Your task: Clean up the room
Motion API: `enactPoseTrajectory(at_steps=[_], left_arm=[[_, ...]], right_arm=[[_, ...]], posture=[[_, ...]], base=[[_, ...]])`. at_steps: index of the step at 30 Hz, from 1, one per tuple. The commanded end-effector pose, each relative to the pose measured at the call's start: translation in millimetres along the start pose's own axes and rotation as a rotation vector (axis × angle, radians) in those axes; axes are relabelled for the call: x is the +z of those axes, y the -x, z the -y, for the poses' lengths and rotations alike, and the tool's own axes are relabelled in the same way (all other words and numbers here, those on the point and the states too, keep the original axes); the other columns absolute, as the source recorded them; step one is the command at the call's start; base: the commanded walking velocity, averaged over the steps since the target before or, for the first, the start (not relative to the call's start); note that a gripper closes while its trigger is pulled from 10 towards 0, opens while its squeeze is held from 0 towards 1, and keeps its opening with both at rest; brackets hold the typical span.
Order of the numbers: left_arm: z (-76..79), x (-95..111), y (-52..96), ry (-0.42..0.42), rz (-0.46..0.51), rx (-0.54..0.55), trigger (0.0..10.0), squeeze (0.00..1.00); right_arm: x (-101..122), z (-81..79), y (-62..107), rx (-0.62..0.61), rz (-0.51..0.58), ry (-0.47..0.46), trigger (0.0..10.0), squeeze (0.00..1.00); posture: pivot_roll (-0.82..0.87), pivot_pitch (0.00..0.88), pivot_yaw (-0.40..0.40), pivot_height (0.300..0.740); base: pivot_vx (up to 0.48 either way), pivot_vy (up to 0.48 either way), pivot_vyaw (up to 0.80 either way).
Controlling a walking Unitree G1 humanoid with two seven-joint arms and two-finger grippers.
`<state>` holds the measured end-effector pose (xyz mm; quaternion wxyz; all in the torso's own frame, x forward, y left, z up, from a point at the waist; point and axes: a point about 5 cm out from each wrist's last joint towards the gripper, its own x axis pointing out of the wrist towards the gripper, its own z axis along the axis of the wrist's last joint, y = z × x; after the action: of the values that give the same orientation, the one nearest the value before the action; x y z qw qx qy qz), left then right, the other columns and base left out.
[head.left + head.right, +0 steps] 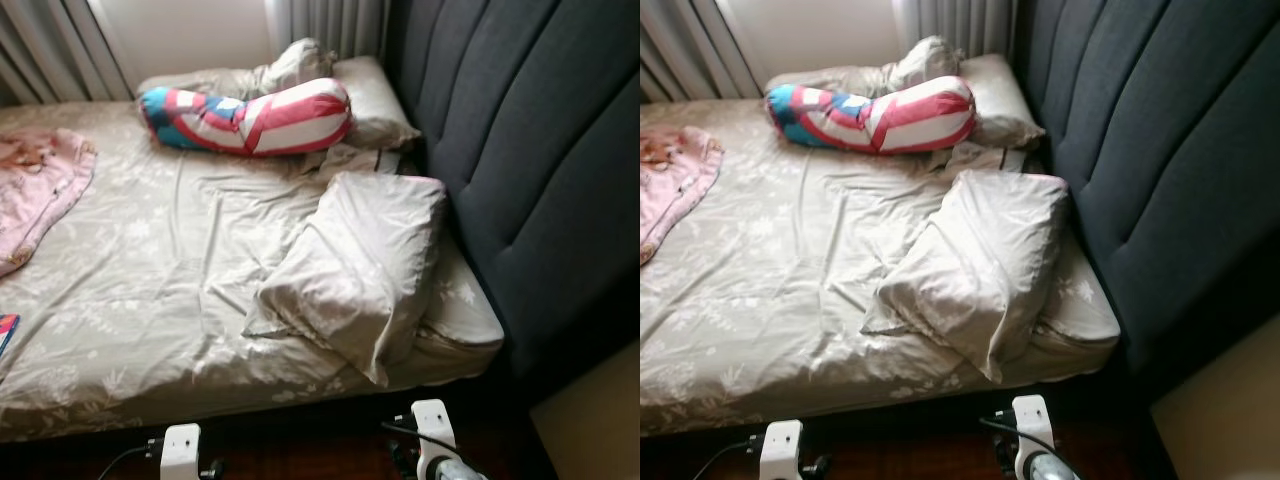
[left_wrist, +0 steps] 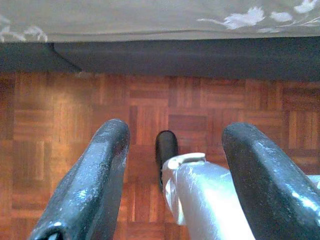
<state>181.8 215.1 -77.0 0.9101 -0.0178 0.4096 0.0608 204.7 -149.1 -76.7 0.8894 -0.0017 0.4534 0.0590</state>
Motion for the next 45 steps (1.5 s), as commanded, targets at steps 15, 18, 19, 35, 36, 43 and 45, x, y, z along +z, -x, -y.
enactPoseTrajectory(at_steps=[15,18,19,35,36,43,45], left_arm=[[-2.1,-6,1.1,-0.004,-0.031,0.004,10.0,0.0],[-1.8,-4,0.8,-0.005,-0.026,0.003,10.0,0.0],[-1.8,-4,0.8,-0.005,-0.026,0.003,10.0,0.0],[15.7,52,-6.7,-0.053,0.239,-0.072,10.0,0.0],[16.9,62,-6.7,-0.053,0.286,-0.083,10.0,0.0],[23.8,100,4.9,-0.076,0.55,-0.15,10.0,0.0],[24.8,101,9.1,-0.071,0.583,-0.161,10.0,0.0]], right_arm=[[-1,-0.3,0.1,0.002,-0.002,0.001,10.0,0.0],[-1,-0.4,0.1,0.003,-0.002,0.004,10.0,0.0],[-1,-0.4,0.1,0.003,-0.002,0.004,10.0,0.0],[8,-0.5,2.1,0.005,0.155,-0.084,10.0,0.0],[8,-0.5,2.5,0.001,0.168,-0.099,10.0,0.0],[10,0.7,4.9,-0.016,0.247,-0.161,10.0,0.0],[22,2.9,6.4,-0.015,0.328,-0.154,10.0,0.0]], posture=[[0.01,0.067,-0.058,0.734],[0.01,0.064,-0.058,0.734],[0.01,0.064,-0.058,0.734],[-0.01,0.056,-0.063,0.734],[-0.02,0.057,-0.065,0.734],[-0.04,0.055,-0.06,0.734],[-0.05,0.055,-0.058,0.734]], base=[[0.286,0.0,0.0],[0.291,0.0,0.0],[0.289,0.0,0.0],[0.0,0.0,0.0],[0.0,0.0,0.0],[0.0,0.0,0.0],[0.0,0.0,0.0]])
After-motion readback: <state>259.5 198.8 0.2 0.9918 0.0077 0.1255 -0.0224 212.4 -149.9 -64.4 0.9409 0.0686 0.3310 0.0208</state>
